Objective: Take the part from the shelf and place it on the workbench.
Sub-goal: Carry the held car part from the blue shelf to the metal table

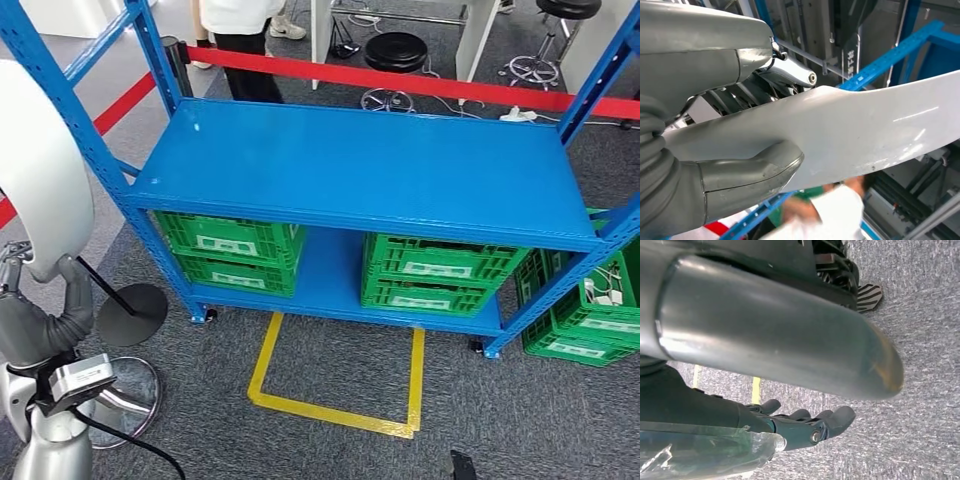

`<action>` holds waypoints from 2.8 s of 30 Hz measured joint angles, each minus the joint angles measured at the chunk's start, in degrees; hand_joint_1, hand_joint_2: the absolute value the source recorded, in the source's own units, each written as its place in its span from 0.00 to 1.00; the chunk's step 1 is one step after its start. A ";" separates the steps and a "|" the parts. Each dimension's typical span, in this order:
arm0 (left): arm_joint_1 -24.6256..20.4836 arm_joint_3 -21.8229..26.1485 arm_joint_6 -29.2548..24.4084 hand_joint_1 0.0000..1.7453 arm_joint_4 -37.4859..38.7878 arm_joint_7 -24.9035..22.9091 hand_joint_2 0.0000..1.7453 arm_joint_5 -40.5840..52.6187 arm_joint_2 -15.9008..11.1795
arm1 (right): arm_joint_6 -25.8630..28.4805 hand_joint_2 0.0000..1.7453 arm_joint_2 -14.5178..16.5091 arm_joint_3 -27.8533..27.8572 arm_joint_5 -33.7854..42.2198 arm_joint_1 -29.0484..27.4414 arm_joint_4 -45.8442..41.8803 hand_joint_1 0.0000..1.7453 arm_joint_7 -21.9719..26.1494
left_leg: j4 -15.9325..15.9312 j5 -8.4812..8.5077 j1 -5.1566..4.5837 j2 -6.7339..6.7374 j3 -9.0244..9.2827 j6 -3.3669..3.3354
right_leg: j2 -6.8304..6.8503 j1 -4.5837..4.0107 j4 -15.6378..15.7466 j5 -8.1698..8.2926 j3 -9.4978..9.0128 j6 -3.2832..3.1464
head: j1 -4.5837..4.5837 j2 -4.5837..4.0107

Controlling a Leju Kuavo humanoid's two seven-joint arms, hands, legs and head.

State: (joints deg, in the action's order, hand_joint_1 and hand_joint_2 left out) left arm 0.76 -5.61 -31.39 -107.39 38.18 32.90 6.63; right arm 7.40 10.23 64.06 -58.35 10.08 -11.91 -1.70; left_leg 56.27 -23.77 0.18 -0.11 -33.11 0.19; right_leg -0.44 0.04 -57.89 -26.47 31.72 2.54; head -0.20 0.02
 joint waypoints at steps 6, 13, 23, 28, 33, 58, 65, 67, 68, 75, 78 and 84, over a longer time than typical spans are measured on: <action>-0.36 0.00 0.09 1.00 0.35 -0.02 1.00 -0.01 -0.11 | -0.23 0.00 0.02 -0.02 0.04 -0.13 0.00 0.00 0.05 | 6.46 -4.45 0.21 0.02 -3.16 1.80 | 0.05 0.23 0.31 1.21 0.88 -2.04 | -0.35 0.00; -0.54 -0.03 0.09 1.00 0.95 -0.02 1.00 0.01 -0.15 | -0.33 0.00 0.02 -0.05 0.06 -0.28 0.00 0.00 0.14 | 5.51 -3.34 0.30 0.04 -0.37 1.87 | 0.10 0.11 0.12 2.48 2.51 -1.60 | -0.46 0.00; -0.88 0.21 0.42 1.00 1.25 -0.02 1.00 0.04 -0.26 | -0.43 0.00 0.00 -0.11 0.06 -0.43 0.00 0.00 0.31 | -0.29 -0.50 0.25 0.12 0.48 -1.03 | 0.13 0.17 -13.71 -5.28 8.93 1.10 | -0.05 0.00; -0.86 0.32 0.51 1.00 1.51 -0.04 1.00 0.01 -0.31 | -0.43 0.00 0.00 -0.13 0.03 -0.43 -0.01 0.00 0.32 | -0.24 0.70 0.11 0.03 -0.83 -0.59 | 0.11 0.10 -5.71 -2.40 2.04 0.69 | -0.03 0.00; -1.08 0.40 0.53 1.00 1.51 -0.04 1.00 -0.31 -0.33 | -0.41 0.00 0.04 -0.46 -0.38 -0.41 -0.01 0.00 0.42 | 0.01 1.45 -0.27 0.04 -1.75 -1.08 | -0.05 0.03 0.93 -0.74 -1.33 -0.06 | -0.15 0.00; -0.67 0.43 0.04 1.00 1.49 0.13 1.00 -0.18 0.04 | -0.66 0.00 0.19 -1.62 -0.81 -1.44 -0.15 0.00 1.03 | 16.62 -3.10 1.51 -0.42 -12.36 2.69 | 1.38 1.05 -2.47 -2.74 -0.50 -0.90 | -1.74 0.00; -0.87 0.30 0.09 1.00 1.43 0.11 1.00 -0.16 0.03 | -0.91 0.00 0.13 -1.72 -0.61 -1.26 -0.15 0.00 1.01 | 2.41 0.49 -2.00 5.07 -3.08 -1.27 | 6.09 -0.57 -2.31 -3.36 -0.67 -1.24 | -1.84 0.00; -0.73 0.23 0.11 1.00 1.42 0.09 1.00 -0.16 0.03 | -0.98 0.00 0.10 -1.81 -0.56 -1.25 -0.15 0.00 1.01 | 1.70 0.57 -1.87 3.66 -3.01 -1.08 | 7.45 -0.74 -1.97 -3.60 -0.92 -0.94 | -1.82 0.00; -0.68 0.23 0.13 1.00 1.41 0.08 1.00 -0.16 0.02 | -1.00 0.00 0.10 -1.86 -0.54 -1.23 -0.15 0.00 1.01 | 1.42 0.70 -1.67 2.86 -2.91 -1.18 | 7.03 -0.71 -2.24 -4.02 -0.92 -0.71 | -1.81 0.00; -0.65 -0.08 0.17 1.00 1.40 0.07 1.00 -0.18 0.19 | -1.02 0.00 0.08 -1.95 -0.51 -1.65 -0.15 0.00 0.92 | 0.98 1.05 -1.22 -2.89 -2.61 -1.77 | 0.41 -0.52 -16.97 -8.75 6.93 0.04 | -1.31 0.00; -0.69 -0.08 0.17 1.00 1.40 0.05 1.00 -0.18 0.19 | -1.02 0.00 0.05 -1.95 -0.51 -1.61 -0.15 0.00 0.92 | 1.10 1.18 -1.18 -5.28 -2.49 -1.57 | -2.67 -0.20 -5.79 -2.49 2.56 -0.40 | -1.34 0.00; -0.57 -0.14 0.19 1.00 1.40 -0.04 1.00 -0.20 0.17 | -1.04 0.00 0.03 -1.97 -0.47 -1.52 -0.16 0.00 0.85 | 1.99 1.22 -0.88 -6.14 -3.99 0.49 | -2.82 0.10 -0.72 -0.81 -0.09 -1.90 | -1.59 0.00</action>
State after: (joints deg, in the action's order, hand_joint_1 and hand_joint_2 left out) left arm 0.20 -5.75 -31.20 -105.99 38.14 32.70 6.80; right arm 6.37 10.26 62.10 -58.82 8.56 -12.08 -0.86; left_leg 58.26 -22.55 -0.70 -6.25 -37.10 0.67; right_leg -3.26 0.13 -58.61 -27.28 31.63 0.63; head -1.79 0.02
